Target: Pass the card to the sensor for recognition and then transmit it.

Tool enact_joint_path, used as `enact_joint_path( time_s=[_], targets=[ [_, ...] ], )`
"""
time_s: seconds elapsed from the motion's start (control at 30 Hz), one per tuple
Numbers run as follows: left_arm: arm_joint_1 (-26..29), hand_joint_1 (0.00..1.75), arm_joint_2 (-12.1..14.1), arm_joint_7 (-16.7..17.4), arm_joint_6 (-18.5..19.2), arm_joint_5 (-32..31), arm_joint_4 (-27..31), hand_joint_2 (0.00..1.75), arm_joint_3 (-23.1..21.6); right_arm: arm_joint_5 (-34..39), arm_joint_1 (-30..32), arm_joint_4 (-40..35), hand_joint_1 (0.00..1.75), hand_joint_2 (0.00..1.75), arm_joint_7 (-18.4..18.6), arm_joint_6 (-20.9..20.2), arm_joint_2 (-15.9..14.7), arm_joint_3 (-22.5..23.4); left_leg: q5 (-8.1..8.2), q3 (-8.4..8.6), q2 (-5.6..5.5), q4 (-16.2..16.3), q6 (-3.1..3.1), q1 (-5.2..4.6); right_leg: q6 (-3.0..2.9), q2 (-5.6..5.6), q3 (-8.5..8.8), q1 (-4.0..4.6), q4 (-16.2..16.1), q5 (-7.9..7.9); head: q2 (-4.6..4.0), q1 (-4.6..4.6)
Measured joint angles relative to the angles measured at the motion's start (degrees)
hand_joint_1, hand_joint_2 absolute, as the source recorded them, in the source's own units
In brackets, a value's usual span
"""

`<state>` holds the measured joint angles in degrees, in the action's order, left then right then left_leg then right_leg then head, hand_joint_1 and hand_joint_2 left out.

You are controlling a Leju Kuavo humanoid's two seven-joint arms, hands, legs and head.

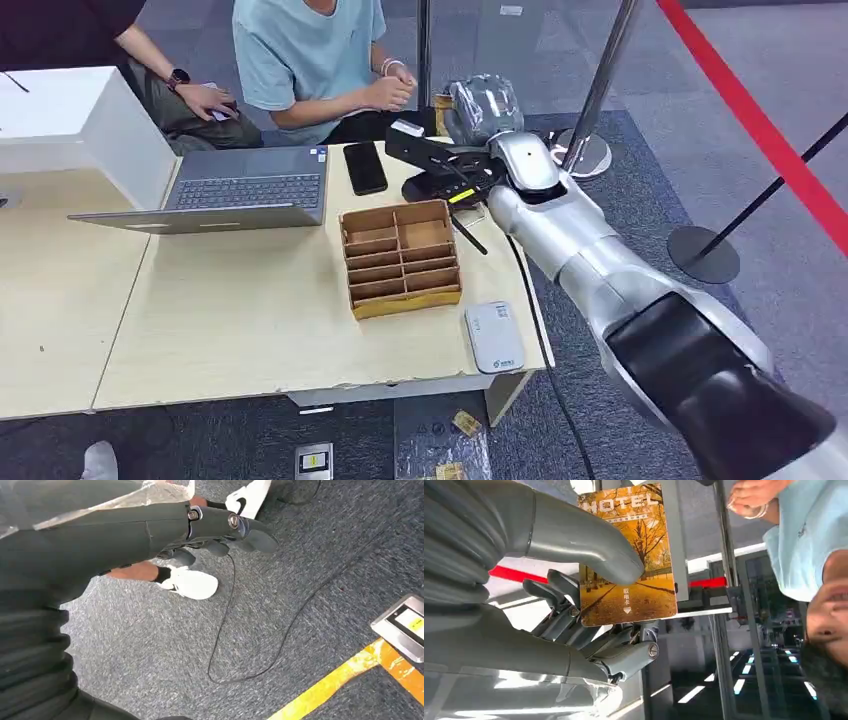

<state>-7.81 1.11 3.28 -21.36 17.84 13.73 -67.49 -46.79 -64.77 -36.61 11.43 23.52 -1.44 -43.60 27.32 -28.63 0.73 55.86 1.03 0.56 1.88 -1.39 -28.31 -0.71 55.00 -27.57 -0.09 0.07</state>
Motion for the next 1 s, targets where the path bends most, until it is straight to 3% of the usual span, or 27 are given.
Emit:
enact_joint_path(
  time_s=[0.67,0.7,0.73,1.0],
  targets=[
    [0.0,0.0,0.0,0.0,0.0,-0.5,0.0,1.75,0.0,-1.8,0.0,0.4,1.73,1.75,0.1,-0.2,-0.7,-1.4,0.0,0.01,0.0,0.0,0.0,0.0,0.0,0.0,0.0,0.0,0.0,0.0,0.0,0.0],
    [-0.1,0.0,0.0,0.0,0.0,-0.5,0.0,1.75,0.0,-1.8,0.0,0.4,0.24,1.75,0.1,-0.2,-0.8,-1.4,0.0,0.01,0.0,0.0,0.0,0.0,0.0,0.0,0.0,0.0,0.0,0.0,0.0,0.0],
    [-0.1,0.0,0.0,0.0,0.0,-0.5,0.0,1.75,0.0,-1.8,0.0,0.4,0.02,1.75,0.1,-0.2,-0.8,-1.5,0.0,0.01,0.0,0.0,0.0,0.0,0.0,0.0,0.0,0.0,0.0,0.0,0.0,0.0],
    [-0.2,0.0,-0.1,0.0,0.0,-0.7,0.0,1.75,0.0,-2.8,0.1,0.4,0.0,1.75,0.5,0.8,-1.0,-1.5,0.0,0.01,0.0,0.0,0.0,0.0,0.0,0.01,0.0,0.0,0.0,0.0,0.0,0.0]
  ],
)
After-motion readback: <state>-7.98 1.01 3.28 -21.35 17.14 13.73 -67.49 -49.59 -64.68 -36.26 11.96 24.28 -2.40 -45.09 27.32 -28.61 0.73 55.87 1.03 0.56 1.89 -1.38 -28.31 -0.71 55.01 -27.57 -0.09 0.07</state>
